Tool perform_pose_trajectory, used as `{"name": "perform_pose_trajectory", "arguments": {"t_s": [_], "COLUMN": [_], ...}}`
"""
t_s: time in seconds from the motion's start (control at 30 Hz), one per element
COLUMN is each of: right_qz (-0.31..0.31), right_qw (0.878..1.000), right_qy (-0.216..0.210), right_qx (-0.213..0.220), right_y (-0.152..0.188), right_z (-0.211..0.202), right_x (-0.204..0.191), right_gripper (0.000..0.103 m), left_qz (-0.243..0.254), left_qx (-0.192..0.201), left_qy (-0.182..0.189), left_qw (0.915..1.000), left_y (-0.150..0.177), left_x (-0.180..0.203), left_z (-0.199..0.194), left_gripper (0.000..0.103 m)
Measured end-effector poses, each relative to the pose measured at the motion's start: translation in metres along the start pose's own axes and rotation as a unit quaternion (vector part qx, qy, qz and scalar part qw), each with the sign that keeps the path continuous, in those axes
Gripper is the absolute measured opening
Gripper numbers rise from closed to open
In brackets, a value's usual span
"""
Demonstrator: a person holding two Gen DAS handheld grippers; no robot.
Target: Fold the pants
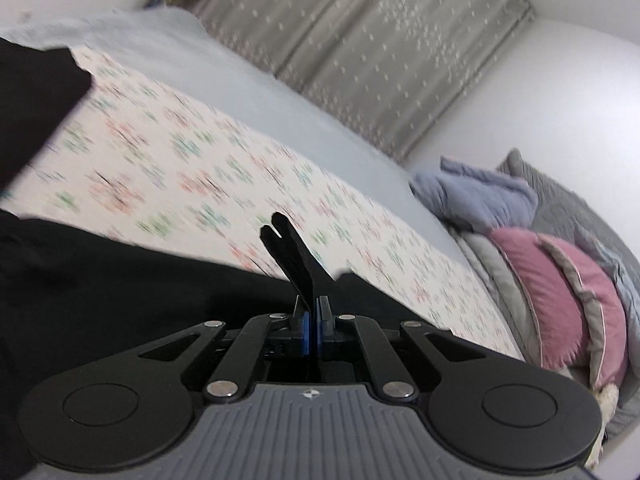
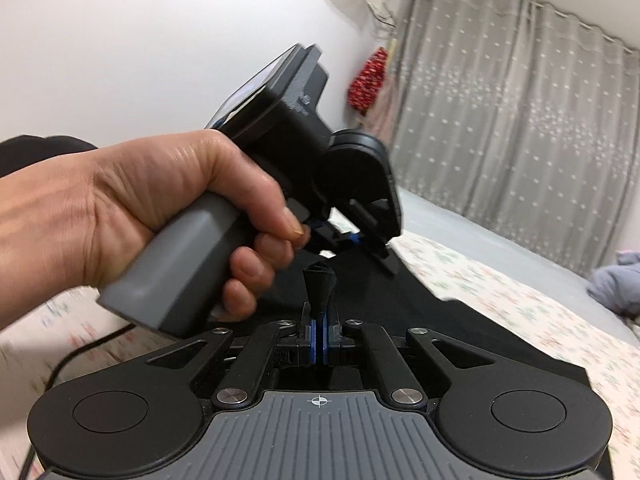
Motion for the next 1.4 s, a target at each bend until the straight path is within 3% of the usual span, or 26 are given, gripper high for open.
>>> {"name": "perform_pose_trajectory", "arguments": {"t_s": [0.3, 0.4, 0.47, 0.57, 0.63, 0.87, 1.0, 1.1, 1.13, 1.17, 1.23, 1.3, 1.4], "right_qz": [-0.016, -0.013, -0.018, -0.018, -0.005, 0.014, 0.017, 0.001, 0.0, 0.012, 0.062, 0.112, 0.148], "right_qw": [0.997, 0.995, 0.994, 0.992, 0.991, 0.986, 0.982, 0.976, 0.974, 0.97, 0.96, 0.95, 0.955], "right_qy": [-0.08, -0.102, -0.111, -0.122, -0.131, -0.158, -0.174, -0.19, -0.197, -0.209, -0.236, -0.262, -0.231], "right_qx": [0.003, 0.001, -0.007, -0.029, -0.039, -0.047, -0.069, -0.102, -0.111, -0.122, -0.136, -0.129, -0.11], "right_y": [-0.027, -0.034, -0.032, -0.028, -0.026, -0.021, -0.009, -0.002, 0.002, 0.002, 0.0, -0.002, 0.003], "right_z": [0.036, 0.047, 0.055, 0.075, 0.082, 0.086, 0.086, 0.086, 0.08, 0.075, 0.055, 0.023, -0.014], "right_x": [-0.051, -0.065, -0.075, -0.08, -0.081, -0.088, -0.085, -0.092, -0.089, -0.082, -0.056, -0.018, 0.04], "right_gripper": [0.003, 0.003, 0.003, 0.003, 0.003, 0.003, 0.003, 0.011, 0.019, 0.041, 0.069, 0.069, 0.07], "left_qz": [-0.032, -0.033, -0.035, -0.088, -0.095, -0.094, -0.063, -0.033, -0.029, -0.027, -0.024, -0.008, 0.032], "left_qx": [0.049, 0.052, 0.056, 0.089, 0.114, 0.086, 0.072, 0.059, 0.057, 0.055, 0.051, 0.041, 0.003], "left_qy": [-0.067, -0.117, -0.151, -0.143, -0.147, -0.188, -0.177, -0.179, -0.176, -0.172, -0.154, -0.139, -0.129], "left_qw": [0.996, 0.9912, 0.9863, 0.9818, 0.9779, 0.9739, 0.9795, 0.9815, 0.9823, 0.9832, 0.9865, 0.9894, 0.9912], "left_y": [-0.018, -0.009, -0.004, -0.001, -0.001, -0.004, -0.008, -0.012, -0.013, -0.013, -0.012, -0.012, -0.004], "left_x": [-0.079, -0.099, -0.11, -0.129, -0.131, -0.134, -0.121, -0.105, -0.101, -0.096, -0.084, -0.066, -0.03], "left_z": [-0.061, -0.063, -0.068, -0.09, -0.103, -0.117, -0.108, -0.104, -0.103, -0.101, -0.098, -0.088, -0.06], "left_gripper": [0.019, 0.02, 0.027, 0.033, 0.039, 0.043, 0.052, 0.056, 0.059, 0.06, 0.06, 0.06, 0.06]}}
Point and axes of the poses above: each gripper's, at about its wrist camera, not at the fingertips, and z roughly the way its jaws point, x to its right, y to its underside, the point moved 2 cm from there along z, roughly the way its jaws point, and after that the axes turned 12 degrees about z, right-handed, at the moved point
